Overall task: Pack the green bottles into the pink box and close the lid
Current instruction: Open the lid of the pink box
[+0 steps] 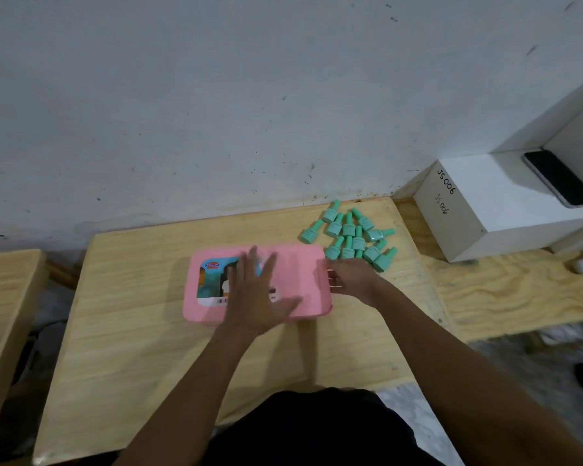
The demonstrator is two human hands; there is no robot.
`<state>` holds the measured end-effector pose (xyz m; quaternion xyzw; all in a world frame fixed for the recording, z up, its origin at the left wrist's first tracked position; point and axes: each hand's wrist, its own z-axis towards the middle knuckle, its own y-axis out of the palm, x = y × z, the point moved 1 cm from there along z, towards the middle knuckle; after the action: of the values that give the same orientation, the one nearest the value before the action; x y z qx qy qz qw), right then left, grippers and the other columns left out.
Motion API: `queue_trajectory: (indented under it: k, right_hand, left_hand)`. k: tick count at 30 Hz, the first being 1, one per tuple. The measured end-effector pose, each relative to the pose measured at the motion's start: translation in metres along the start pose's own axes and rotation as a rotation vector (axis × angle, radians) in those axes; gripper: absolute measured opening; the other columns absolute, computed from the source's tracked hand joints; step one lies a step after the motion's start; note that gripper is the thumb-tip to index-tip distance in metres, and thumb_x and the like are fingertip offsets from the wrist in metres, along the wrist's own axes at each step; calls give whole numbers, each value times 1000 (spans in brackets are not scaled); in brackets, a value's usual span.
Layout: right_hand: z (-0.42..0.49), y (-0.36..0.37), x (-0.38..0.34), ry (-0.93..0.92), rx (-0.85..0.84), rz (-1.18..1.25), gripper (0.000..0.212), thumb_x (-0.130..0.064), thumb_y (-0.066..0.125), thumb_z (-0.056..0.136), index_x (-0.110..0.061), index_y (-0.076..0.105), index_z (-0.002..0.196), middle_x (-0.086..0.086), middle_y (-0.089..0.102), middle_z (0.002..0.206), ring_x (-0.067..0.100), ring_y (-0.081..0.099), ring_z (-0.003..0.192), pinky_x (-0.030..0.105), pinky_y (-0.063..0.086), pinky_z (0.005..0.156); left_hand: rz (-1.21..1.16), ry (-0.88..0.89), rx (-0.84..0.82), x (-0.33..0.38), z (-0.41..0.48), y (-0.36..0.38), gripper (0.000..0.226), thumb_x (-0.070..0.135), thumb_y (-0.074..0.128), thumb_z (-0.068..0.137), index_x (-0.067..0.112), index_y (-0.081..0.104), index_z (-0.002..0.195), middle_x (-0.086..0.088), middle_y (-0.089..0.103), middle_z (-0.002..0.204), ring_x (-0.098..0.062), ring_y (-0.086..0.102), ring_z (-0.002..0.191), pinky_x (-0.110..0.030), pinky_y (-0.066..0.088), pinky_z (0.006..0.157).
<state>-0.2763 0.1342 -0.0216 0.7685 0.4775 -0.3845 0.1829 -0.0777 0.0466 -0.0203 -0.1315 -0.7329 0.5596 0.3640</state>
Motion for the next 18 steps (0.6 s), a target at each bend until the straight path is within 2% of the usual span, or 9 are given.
queue_trajectory:
  k: [2,4,6,9,13,18]
  right_hand:
    - [-9,-6,10,21,-65,144,25,-21,48,101,-6,62,115,15,71,111,30,67,103,41,56,88]
    - [-16,-9,21,33,-95,191,28,-21,43,103,-5,63,115,15,71,111,30,67,105,39,56,87]
    - [-20,-9,31,39,-107,224,31,-21,41,104,-4,64,115,16,71,111,30,66,106,36,56,84]
    - [-21,-7,43,21,-124,248,33,-21,40,104,-6,64,120,13,71,112,30,66,107,37,57,84]
    - [-20,-6,49,14,-134,291,33,-20,41,104,-7,64,123,13,71,113,32,66,108,39,57,84]
    - [-26,-4,51,3,-149,314,27,-15,45,102,-18,62,123,8,72,114,27,67,107,36,58,80]
  left_hand:
    - [76,213,-154,28,-3,16,106,85,50,65,34,15,150,-5,-7,161,-31,-8,148,-61,-1,117]
    - [119,268,-218,42,-2,28,104,83,54,65,35,18,149,-4,-6,161,-30,-7,148,-63,2,115]
    - [132,248,-215,48,2,33,96,76,57,69,36,22,148,-4,0,161,-29,-3,148,-64,2,115]
    - [114,224,-173,51,7,32,83,66,60,73,34,32,145,-4,11,160,-27,7,146,-62,9,114]
    - [72,216,-207,54,9,27,81,62,63,71,32,37,142,-5,17,159,-29,13,145,-61,14,114]
    - [-49,154,-237,58,16,17,82,55,71,68,29,44,140,-5,25,157,-28,19,144,-56,20,114]
